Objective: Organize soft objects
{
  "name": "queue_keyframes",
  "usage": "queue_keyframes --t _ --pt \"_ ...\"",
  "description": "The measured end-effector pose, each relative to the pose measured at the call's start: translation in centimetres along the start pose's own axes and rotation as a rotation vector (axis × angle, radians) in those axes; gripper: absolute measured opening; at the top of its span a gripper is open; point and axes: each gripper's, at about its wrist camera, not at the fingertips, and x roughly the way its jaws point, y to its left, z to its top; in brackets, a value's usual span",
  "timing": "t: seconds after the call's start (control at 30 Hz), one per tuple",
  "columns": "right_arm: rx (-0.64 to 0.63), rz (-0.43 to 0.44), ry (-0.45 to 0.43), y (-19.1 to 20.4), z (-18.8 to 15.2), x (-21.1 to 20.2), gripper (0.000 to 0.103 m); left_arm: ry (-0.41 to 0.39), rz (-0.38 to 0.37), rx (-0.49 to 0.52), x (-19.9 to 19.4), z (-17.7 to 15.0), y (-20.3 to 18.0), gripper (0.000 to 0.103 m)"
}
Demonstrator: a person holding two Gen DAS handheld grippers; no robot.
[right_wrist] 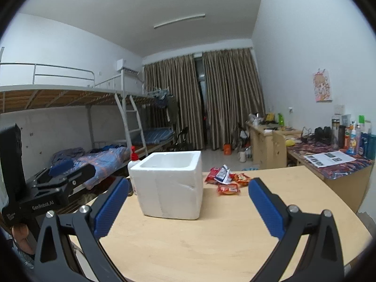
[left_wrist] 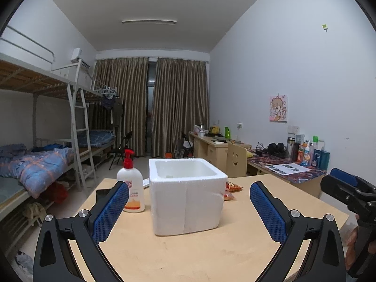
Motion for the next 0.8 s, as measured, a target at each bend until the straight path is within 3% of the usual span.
queue_keyframes --t 0.53,0.8 --pt "0.015 -0.058 0.049 -1.7 -4.7 1.5 0.103 0.005 0.020 -0.036 1.3 -4.8 -0.3 0.103" --pt "0.035 -0.067 0.052 -2.0 -5.9 0.7 0.103 0.047 0.014 -0.022 1.8 -6.3 -0.7 0.103"
